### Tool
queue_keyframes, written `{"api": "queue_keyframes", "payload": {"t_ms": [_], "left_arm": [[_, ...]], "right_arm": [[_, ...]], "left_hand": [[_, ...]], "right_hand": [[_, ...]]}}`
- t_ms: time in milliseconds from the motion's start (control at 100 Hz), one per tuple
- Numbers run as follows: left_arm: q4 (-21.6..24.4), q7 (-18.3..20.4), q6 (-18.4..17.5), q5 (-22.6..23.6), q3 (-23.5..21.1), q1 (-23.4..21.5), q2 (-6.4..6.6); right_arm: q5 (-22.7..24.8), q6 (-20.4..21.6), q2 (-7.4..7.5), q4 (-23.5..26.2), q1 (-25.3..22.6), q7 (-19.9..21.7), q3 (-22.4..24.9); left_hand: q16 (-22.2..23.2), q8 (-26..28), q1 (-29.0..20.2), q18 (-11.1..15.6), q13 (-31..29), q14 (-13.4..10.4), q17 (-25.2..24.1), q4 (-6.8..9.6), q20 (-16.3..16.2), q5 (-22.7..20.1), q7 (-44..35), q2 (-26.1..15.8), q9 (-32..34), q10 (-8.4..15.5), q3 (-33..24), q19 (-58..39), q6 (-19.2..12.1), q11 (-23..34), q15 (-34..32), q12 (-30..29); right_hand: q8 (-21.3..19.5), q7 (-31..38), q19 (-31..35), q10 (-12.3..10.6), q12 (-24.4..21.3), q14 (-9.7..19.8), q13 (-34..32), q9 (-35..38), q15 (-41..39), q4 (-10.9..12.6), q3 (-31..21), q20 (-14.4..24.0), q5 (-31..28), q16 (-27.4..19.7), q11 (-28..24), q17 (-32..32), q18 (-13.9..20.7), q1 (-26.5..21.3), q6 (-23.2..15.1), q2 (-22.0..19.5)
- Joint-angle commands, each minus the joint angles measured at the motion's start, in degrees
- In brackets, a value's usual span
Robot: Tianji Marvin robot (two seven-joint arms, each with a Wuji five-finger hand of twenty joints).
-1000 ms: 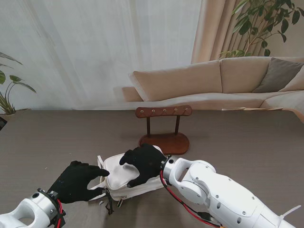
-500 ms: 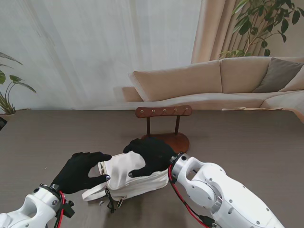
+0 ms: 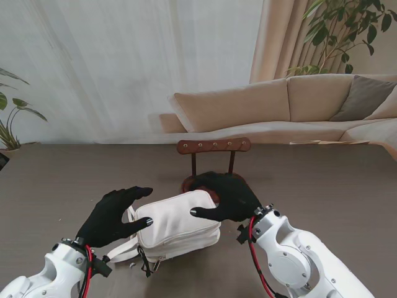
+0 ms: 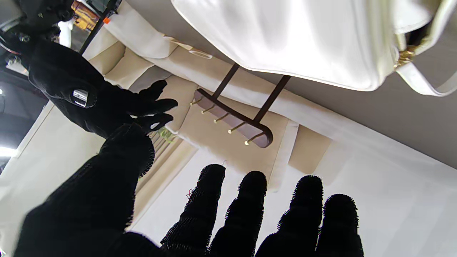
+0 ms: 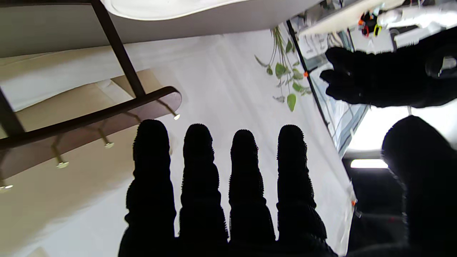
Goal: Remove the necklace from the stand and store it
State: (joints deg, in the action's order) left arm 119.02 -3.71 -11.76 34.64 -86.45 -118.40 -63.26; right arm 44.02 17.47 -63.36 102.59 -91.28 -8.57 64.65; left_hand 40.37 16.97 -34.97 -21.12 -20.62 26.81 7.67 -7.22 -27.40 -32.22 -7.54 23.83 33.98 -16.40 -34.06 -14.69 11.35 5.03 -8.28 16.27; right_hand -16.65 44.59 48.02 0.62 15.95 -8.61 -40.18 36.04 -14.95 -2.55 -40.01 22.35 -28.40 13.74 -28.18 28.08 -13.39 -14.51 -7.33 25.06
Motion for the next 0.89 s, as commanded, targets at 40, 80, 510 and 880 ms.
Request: {"api": "queue_keyframes", "payload": {"t_ms": [40,80,510,880], "left_arm": [[-0.8,-0.1,-0.2,-0.8,1.2,0.3,-0.74],[-1.2,-0.7,-0.4,-1.1,1.6,0.5,-0.84],[-3.0,-3.5,-1.5,-4.6,3.3,0.9,-1.57],[-3.5,-3.1,-0.9,-5.1,4.3,1.7,-1.50]], "right_arm": [[-0.4,0.9,-0.11,0.6,-3.0,-0.8,2.1],[-0.8,1.2,-0.25,0.7,-4.0,-1.4,3.2],[-2.2,3.5,-1.15,-0.3,-10.5,-6.1,11.0],[-4.1,3.7,-1.44,-0.2,-11.2,-6.1,12.1]], "left_hand": [[-2.0,-0.5,0.3,0.9,2.7,1.0,-0.6,2.24,-1.4,1.0,1.1,-1.1,-1.9,0.4,1.5,2.6,0.9,-0.7,1.3,-0.8],[-2.2,-0.5,0.4,1.1,2.8,0.9,-0.6,2.26,-1.5,1.1,1.2,-1.2,-1.9,0.5,1.6,2.8,1.0,-0.8,1.2,-0.8],[-5.0,-0.7,-0.2,1.6,3.3,1.3,-1.3,2.25,-2.0,1.2,1.3,-1.1,-2.4,-0.1,1.6,3.8,1.6,-1.0,1.6,-1.1],[-5.8,-0.7,-0.6,1.5,3.1,1.5,-1.3,2.28,-2.4,0.8,1.2,-1.5,-1.9,-0.3,1.7,4.1,1.7,-0.9,1.4,-1.2]], "right_hand": [[-0.9,-0.3,2.3,0.1,0.9,-0.2,-1.5,2.0,-0.2,1.4,-0.3,2.2,-1.6,0.8,0.0,-11.1,-1.4,-1.8,-1.4,1.6],[-1.2,-1.2,2.4,0.0,1.1,0.0,-1.7,2.5,0.0,1.5,0.1,2.3,-1.9,1.1,0.7,-11.1,-1.4,-2.0,-1.6,1.5],[-0.7,-4.9,1.8,0.2,1.6,-0.5,-1.7,3.3,1.0,1.5,0.7,2.7,-2.0,1.5,2.4,-11.3,-1.8,-2.9,-0.9,1.7],[-0.8,-5.2,1.4,0.6,1.6,-0.5,-1.3,3.1,1.4,1.5,0.8,2.8,-1.8,1.5,2.8,-11.8,-1.9,-2.8,-0.5,1.4]]}}
